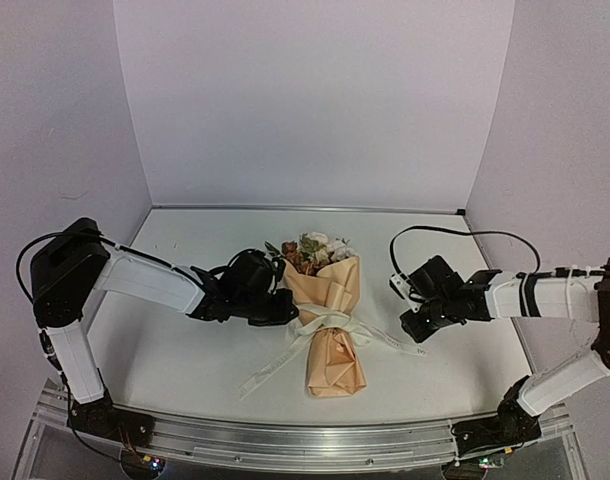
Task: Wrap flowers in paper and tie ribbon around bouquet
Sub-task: Tie the half-tied ribbon around the folded bouquet.
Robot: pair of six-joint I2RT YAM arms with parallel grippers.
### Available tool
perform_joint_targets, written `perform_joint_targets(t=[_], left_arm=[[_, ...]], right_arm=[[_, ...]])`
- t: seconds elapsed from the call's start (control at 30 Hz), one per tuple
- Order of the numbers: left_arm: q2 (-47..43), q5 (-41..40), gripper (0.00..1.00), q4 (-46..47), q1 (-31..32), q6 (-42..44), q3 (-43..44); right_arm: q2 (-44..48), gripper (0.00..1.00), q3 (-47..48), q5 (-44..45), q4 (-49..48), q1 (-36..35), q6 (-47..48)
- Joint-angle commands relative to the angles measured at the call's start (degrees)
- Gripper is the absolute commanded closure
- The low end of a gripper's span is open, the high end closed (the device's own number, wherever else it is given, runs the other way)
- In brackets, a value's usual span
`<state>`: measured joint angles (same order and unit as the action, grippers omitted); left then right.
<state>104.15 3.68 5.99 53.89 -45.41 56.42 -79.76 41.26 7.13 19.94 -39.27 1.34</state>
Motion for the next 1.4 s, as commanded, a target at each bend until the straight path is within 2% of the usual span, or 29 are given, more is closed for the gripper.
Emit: perform_joint_targets(t=[0.0,0.17,0.33,0.53,0.93,1.37], left_arm=[[-2.37,-0.80,1.00,1.04,-0.27,1.45,0.30],[-2.04,-0.29,1.00,1.06,-0.27,1.69,0.60],[-1.50,0.05,1.00,0.41,-0.27,2.17,1.21],[-1.21,0.22,1.00,-0.14,-0.29,2.44,1.84],[-1.03,0.81,1.00,-1.01,-0.44,3.12,2.74],[-0.40,2.24,1.00,-1.03,-1.00,2.54,3.22]], right_arm=[[5.86,0.54,-2.33,-11.77,-3.44,-0.03,-4.43],[4.89,0.51,-7.63,-21.61,-15.94,-2.44,5.10],[2.68,0.55,-5.92,-27.63,-16.07,-3.10,9.46],[-0.68,0.55,-4.48,-30.26,-16.07,-3.29,13.63],[-8.28,0.56,-0.04,-27.77,-17.82,-3.36,19.57],[-12.92,0.46,1.90,-24.52,-19.50,-3.36,23.39]])
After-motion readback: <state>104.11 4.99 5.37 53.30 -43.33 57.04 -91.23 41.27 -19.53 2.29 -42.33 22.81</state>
